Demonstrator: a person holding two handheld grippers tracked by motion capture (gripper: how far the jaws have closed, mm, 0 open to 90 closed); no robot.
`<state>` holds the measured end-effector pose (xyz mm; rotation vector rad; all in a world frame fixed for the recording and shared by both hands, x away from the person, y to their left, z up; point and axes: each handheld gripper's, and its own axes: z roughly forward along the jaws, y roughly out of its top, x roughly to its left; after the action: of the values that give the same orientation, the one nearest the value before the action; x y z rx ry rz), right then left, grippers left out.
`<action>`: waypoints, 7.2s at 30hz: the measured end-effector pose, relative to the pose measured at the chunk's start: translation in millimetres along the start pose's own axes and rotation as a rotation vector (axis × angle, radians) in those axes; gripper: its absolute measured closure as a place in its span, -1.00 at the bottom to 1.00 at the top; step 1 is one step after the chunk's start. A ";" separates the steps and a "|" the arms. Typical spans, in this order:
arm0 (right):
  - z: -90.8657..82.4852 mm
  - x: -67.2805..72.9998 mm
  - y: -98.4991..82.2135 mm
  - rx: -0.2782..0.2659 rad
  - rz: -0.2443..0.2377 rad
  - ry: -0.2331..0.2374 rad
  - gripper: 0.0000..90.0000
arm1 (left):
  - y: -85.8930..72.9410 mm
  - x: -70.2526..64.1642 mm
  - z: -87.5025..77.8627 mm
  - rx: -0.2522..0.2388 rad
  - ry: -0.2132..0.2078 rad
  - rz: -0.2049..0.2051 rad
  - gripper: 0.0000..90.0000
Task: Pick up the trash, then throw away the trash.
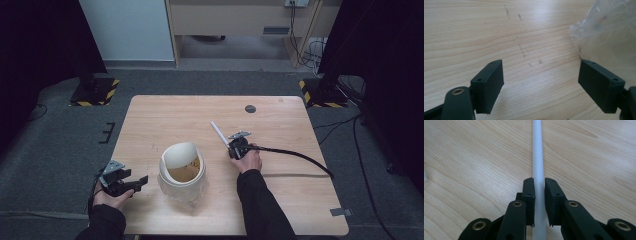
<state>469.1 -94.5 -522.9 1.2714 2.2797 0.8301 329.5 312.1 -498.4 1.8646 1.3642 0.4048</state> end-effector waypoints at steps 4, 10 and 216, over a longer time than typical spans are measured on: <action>-2.7 -2.7 0.7 0.012 -0.010 -0.001 0.77 | -0.1 0.2 0.0 0.000 -0.001 -0.002 -0.55; -21.4 -10.6 4.5 0.002 -0.038 -0.005 0.77 | -0.3 0.5 0.1 -0.001 -0.001 -0.004 -0.55; -203.5 -46.1 -13.6 -0.721 0.069 0.438 0.29 | 200.6 -239.5 -15.5 -0.592 -0.583 0.147 0.76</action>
<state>362.6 -201.2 -378.0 0.8833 1.9080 1.8856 362.6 75.5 -296.5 1.4239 0.6263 0.2658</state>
